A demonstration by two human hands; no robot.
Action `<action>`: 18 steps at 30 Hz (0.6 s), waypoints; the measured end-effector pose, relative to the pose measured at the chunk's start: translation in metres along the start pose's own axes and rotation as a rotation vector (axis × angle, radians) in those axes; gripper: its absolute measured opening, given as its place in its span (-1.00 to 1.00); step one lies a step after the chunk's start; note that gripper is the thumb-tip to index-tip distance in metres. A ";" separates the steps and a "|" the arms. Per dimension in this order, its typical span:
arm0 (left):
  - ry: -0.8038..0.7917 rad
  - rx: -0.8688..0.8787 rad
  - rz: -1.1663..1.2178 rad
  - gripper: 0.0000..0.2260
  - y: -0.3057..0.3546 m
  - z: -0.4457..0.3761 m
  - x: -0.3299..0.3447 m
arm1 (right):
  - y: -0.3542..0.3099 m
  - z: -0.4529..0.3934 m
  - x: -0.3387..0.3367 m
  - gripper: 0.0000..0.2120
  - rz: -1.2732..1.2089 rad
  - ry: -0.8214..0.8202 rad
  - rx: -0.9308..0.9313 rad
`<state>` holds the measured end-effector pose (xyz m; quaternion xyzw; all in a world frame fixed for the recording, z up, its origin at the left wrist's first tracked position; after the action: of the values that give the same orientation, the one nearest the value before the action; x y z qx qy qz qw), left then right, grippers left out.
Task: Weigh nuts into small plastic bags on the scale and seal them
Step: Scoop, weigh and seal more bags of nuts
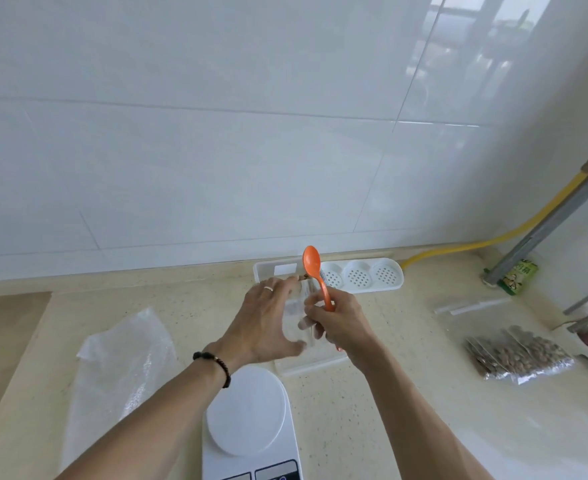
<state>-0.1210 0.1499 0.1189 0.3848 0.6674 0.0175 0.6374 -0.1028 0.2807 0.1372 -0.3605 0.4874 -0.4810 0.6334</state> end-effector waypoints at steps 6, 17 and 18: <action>0.155 0.005 0.207 -0.33 -0.014 -0.002 -0.016 | 0.009 -0.012 -0.003 -0.94 -0.033 -0.008 0.002; 0.080 -0.175 -0.002 -0.25 -0.072 -0.007 -0.001 | 0.045 -0.067 -0.020 -0.78 0.272 0.094 0.130; 0.074 -0.194 -0.014 -0.23 -0.079 -0.010 0.001 | 0.046 -0.072 -0.021 -0.77 0.280 0.111 0.117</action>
<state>-0.1685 0.0997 0.0792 0.3155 0.6882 0.0916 0.6468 -0.1622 0.3147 0.0813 -0.2242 0.5383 -0.4347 0.6863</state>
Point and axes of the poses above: each hand's wrist, its own z-axis away from the middle knuckle, its own x-axis out of the palm, y = z × x, the point moved 8 cm from there along -z, towards the middle knuckle, and after that the axes turned 3 degrees about x, right-handed, at the moved point
